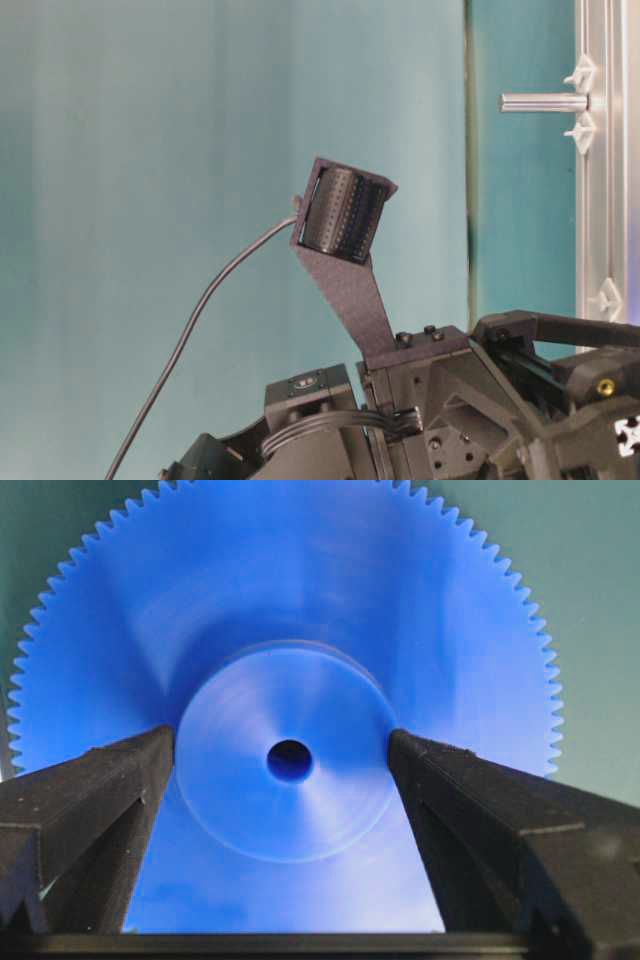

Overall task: Insert the large gear onto the shaft.
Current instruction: 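Lower the left gripper and close it on the blue gear's hub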

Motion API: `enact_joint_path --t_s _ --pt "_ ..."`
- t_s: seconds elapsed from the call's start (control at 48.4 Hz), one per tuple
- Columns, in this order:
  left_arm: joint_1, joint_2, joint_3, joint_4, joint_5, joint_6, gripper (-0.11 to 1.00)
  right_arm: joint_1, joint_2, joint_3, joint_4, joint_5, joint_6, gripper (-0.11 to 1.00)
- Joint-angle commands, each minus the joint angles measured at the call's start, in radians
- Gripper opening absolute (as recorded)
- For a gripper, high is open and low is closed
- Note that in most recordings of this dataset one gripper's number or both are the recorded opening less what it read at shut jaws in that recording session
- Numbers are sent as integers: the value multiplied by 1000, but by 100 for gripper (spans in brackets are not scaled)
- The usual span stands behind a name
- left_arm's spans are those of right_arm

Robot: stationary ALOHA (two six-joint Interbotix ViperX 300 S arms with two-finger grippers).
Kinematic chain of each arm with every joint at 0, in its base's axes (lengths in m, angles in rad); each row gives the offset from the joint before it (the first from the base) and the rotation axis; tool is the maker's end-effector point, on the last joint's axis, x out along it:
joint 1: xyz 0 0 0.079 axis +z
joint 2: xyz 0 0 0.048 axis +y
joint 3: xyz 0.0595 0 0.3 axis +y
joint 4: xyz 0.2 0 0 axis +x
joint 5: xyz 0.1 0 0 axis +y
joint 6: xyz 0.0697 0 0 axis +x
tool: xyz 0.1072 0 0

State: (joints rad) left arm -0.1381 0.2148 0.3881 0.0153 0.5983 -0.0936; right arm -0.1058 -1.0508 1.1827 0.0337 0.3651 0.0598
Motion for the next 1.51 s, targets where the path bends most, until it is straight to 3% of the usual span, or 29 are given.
enact_joint_path --t_s 0.0,1.137,1.489 --pt "-11 -8 -2 2 -3 -2 93 3 6 -9 0 -8 6 69" --pt "-40 9 35 2 5 -12 92 6 -9 -8 0 -5 8 69" --pt "-38 6 28 2 25 5 79 6 -9 -9 0 -8 8 69"
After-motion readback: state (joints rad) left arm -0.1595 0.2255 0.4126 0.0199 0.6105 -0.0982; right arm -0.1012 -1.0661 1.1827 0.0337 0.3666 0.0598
